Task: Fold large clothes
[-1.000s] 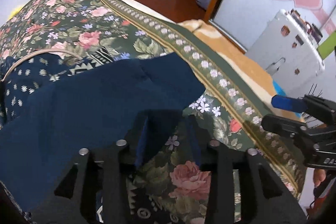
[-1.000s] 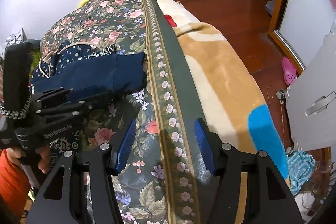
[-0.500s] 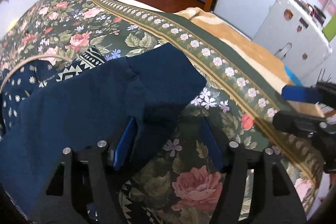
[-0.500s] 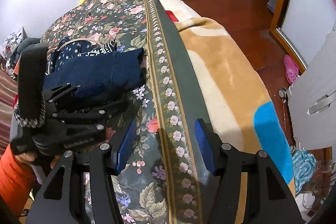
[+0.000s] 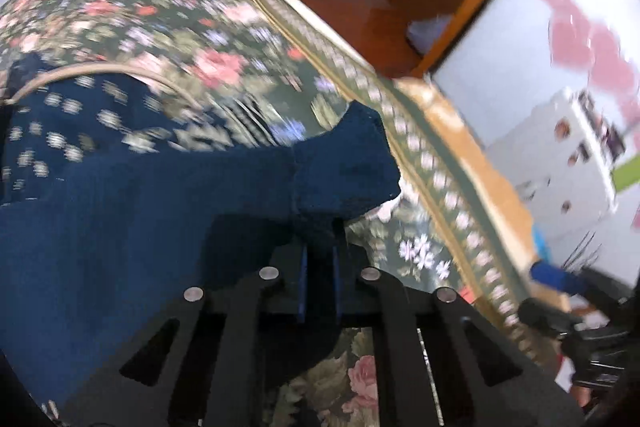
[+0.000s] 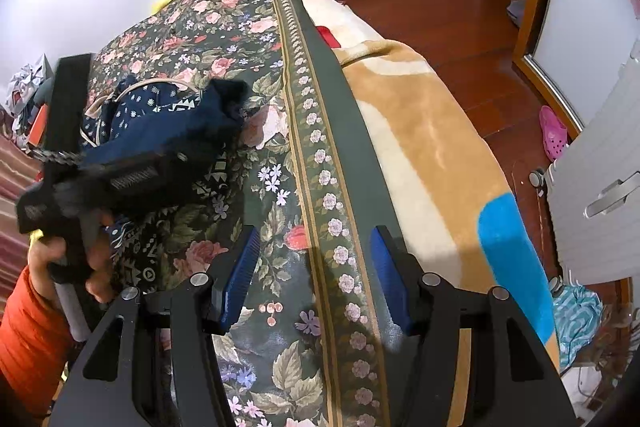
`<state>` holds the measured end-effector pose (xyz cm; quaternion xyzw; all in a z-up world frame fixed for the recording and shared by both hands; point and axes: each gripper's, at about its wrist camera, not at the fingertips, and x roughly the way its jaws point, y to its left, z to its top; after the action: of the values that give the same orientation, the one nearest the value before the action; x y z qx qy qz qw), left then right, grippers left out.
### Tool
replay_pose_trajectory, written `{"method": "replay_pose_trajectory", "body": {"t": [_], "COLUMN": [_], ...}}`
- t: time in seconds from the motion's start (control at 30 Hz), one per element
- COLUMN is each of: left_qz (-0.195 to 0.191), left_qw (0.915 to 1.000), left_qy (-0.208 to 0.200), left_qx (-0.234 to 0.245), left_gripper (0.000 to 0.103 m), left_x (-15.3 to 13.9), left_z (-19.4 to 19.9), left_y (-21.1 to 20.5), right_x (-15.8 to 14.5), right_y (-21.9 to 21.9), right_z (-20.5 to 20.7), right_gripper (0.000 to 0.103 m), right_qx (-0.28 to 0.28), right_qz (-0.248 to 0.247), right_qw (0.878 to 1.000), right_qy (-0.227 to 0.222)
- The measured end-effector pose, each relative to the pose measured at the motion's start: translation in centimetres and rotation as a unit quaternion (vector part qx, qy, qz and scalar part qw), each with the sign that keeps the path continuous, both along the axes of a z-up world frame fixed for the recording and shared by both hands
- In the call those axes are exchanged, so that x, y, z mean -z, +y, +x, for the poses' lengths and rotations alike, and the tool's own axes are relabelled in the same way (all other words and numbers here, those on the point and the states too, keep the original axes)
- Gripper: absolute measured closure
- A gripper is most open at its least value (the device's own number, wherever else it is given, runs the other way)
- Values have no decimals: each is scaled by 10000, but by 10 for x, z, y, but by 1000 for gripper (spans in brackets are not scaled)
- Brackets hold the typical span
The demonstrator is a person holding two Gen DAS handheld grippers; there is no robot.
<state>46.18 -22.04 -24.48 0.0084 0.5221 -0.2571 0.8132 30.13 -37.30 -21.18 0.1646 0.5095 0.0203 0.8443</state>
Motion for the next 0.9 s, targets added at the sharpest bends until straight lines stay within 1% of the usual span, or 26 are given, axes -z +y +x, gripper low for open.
{"method": "replay_pose_trajectory", "body": {"t": [0.07, 0.13, 0.17, 0.27, 0.37, 0.4, 0.47, 0.53, 0.67, 0.77, 0.9], "left_qz": [-269, -456, -530, -639, -721, -710, -644, -614, -401, -256, 99], "left_qw": [9994, 9978, 9962, 9905, 9817, 9773, 9707, 9660, 9576, 9566, 9566], "left_qy": [-151, -417, -602, -1049, -1454, -1597, -1746, -1777, -1787, -1640, -1467], "left_qx": [-139, -250, -342, -612, -1000, -1194, -1521, -1773, -2226, -2396, -2517], "left_gripper": [95, 95, 95, 95, 95, 95, 95, 95, 95, 95, 95], "left_x": [-23, -48, -64, -99, -131, -141, -154, -158, -152, -138, -109], "left_z": [2, 2, 2, 0, -10, -14, -21, -28, -45, -53, -57], "left_y": [19, 38, 52, 93, 149, 172, 212, 245, 305, 330, 350], "right_x": [-2, -5, -7, -13, -20, -22, -26, -29, -30, -27, -21], "right_y": [2, 5, 7, 17, 33, 40, 52, 68, 99, 122, 147], "right_z": [2, 4, 6, 10, 16, 19, 23, 28, 38, 44, 51], "right_gripper": [49, 49, 49, 50, 50, 49, 50, 50, 50, 50, 50], "right_qx": [-12, -23, -34, -123, -287, -359, -477, -623, -897, -1120, -1356], "right_qz": [-17, 8, 33, 73, 26, 13, 7, 21, 4, -20, -171], "right_qw": [10000, 10000, 10000, 9998, 9994, 9990, 9984, 9975, 9954, 9932, 9903], "right_qy": [-10, -32, -57, -135, -216, -250, -290, -340, -345, -304, -242]}}
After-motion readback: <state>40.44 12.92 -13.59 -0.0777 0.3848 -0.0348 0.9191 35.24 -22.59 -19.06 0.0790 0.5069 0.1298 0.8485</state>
